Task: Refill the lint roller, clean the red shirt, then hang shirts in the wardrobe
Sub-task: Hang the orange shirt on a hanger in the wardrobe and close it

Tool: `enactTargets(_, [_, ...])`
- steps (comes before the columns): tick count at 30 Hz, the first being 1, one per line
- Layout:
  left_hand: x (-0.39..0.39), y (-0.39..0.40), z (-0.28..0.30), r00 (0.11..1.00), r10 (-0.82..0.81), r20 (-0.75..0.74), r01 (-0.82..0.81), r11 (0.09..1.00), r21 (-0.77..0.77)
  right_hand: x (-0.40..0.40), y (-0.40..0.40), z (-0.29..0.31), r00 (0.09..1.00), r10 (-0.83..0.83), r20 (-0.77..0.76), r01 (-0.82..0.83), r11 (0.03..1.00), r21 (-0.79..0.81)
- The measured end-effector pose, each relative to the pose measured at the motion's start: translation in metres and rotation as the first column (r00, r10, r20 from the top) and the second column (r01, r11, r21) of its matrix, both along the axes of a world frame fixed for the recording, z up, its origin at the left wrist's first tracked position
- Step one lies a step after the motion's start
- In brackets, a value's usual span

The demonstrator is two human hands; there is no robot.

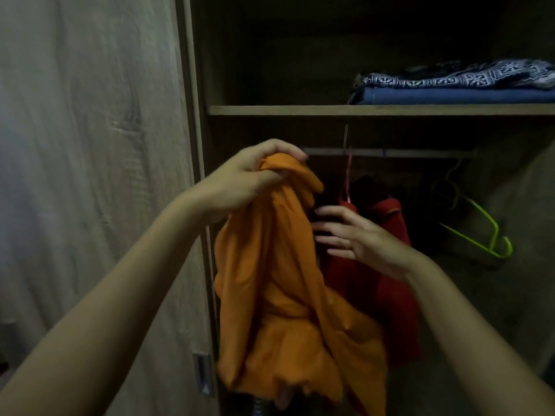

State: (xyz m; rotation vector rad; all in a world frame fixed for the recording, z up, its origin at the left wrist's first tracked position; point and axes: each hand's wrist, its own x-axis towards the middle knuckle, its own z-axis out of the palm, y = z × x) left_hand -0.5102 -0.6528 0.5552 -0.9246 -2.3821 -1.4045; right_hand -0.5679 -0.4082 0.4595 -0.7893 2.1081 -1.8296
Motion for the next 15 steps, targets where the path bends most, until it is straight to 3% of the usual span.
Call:
enactTargets(5, [-0.008, 0.025, -0.002, 0.993, 0.028, -0.117, -0.04, 0.994, -0.105, 0.019, -0.036, 0.003, 0.987, -0.07, -0.146, 0.08, 0.995, 0.061])
enactTargets(11, [-0.02, -0.003, -0.016, 0.938, 0.263, -0.224, -0.291, 0.952, -0.1, 0.007, -0.025, 0.016, 0.946, -0.293, -0.141, 0.258, 0.941, -0.22])
enactTargets(15, [-0.023, -0.019, -0.021, 0.899, 0.375, -0.228, -0.397, 0.916, -0.058, 0.004, -0.018, 0.025, 0.963, -0.217, -0.162, 0.187, 0.966, -0.18])
